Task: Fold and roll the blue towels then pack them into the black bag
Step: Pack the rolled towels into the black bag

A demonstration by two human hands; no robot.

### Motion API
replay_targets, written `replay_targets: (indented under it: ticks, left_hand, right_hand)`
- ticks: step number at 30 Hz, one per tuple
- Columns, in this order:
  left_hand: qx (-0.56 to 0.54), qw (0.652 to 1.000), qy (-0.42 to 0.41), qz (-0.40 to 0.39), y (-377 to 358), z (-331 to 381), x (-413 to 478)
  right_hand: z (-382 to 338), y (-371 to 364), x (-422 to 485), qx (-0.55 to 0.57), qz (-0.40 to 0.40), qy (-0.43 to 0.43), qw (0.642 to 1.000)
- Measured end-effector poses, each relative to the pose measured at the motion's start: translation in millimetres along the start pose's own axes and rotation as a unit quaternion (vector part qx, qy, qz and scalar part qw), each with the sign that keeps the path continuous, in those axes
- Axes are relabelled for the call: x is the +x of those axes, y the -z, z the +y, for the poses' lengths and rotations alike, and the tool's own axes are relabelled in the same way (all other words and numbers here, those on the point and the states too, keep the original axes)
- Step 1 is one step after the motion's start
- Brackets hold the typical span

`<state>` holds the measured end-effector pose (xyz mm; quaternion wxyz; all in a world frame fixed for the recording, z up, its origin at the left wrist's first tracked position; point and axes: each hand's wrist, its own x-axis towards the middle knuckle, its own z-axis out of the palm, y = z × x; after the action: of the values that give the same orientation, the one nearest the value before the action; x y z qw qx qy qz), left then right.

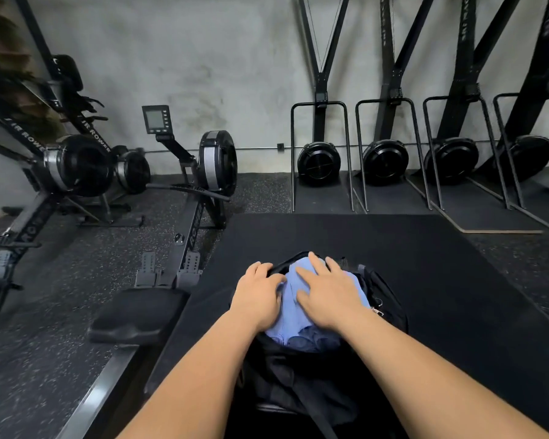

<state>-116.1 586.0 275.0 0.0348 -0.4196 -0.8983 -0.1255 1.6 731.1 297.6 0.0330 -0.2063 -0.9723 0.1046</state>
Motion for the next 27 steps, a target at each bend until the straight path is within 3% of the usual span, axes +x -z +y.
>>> replay_targets:
  ticks: [5,10,17,27]
  left_hand:
    - [0.058,0.997,-0.01,-0.045,-8,-11,21]
    - [0.112,0.992,-0.054,0.001,-5,-13,45]
    - [0.154,0.983,-0.1,-0.007,33,-13,66]
    - [0.046,0.993,-0.106,-0.021,61,-9,66]
  right_hand:
    - [4,-39,-6,-0.01,0.024,-0.025,0.999]
    - [6,-44,1,0.001,0.007,-0.03,1.0]
    - [2,-36,8,0.001,-0.044,-0.033,0.998]
    - [-12,-32,7,-0.026,-0.06,-0.028,0.997]
